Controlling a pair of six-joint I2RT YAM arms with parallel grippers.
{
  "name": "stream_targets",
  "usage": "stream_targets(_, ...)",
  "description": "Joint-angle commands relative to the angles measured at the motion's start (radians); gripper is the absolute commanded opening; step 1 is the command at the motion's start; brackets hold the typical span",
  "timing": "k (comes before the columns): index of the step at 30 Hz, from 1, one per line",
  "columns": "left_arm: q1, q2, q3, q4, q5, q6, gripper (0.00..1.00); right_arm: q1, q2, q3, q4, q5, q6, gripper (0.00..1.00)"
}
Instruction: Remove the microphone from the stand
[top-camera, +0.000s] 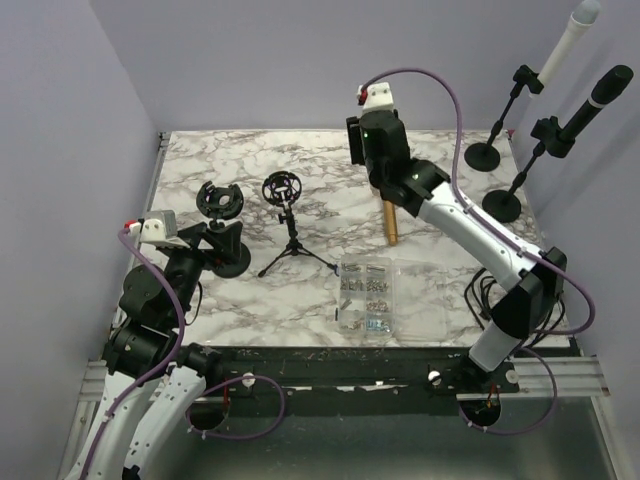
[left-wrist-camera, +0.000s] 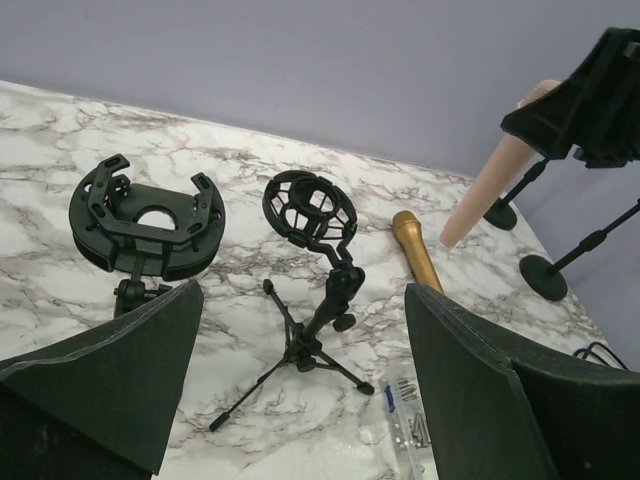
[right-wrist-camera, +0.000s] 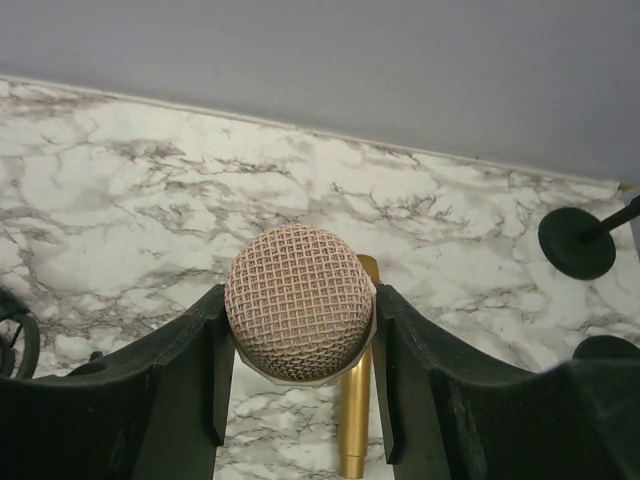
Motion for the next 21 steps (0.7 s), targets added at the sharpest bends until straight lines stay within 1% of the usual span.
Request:
stream_targets(1,0.008,0.006,-0.010,0.018,0.027,-0.009,0.84,-0.124,0.156,0.254,-0.398,-0.217,0.195,0.01)
stream_targets(2,0.007,0.006,-0.010,0.017,0.028,-0.009,0.84,-0.137,0.192,0.303,-0.449,-0.225,0.204,0.01)
stream_targets(4,0.009,0.003,-0.010,0.017,0.024,-0.009,0.84,-0.156,0.245,0.350,-0.498,-0.263,0.214,0.01)
stream_targets(8,0.009,0.003,-0.009,0.017,0.024,-0.008,0.84,-0.204,0.326,0.402,-0.553,-0.398,0.243,0.01)
stream_targets(10,0.009,0.003,-0.010,0.017,0.024,-0.009,0.84,-0.223,0.366,0.430,-0.581,-0.414,0.252,0.01)
stream_targets(14,0.011,0.007,-0.008,0.017,0.027,-0.009,0.84,-0.253,0.415,0.440,-0.571,-0.471,0.273,0.01)
stream_targets(21,0.015,0.009,-0.008,0.016,0.027,-0.008,0.84,-0.278,0.506,0.445,-0.545,-0.498,0.284,0.01)
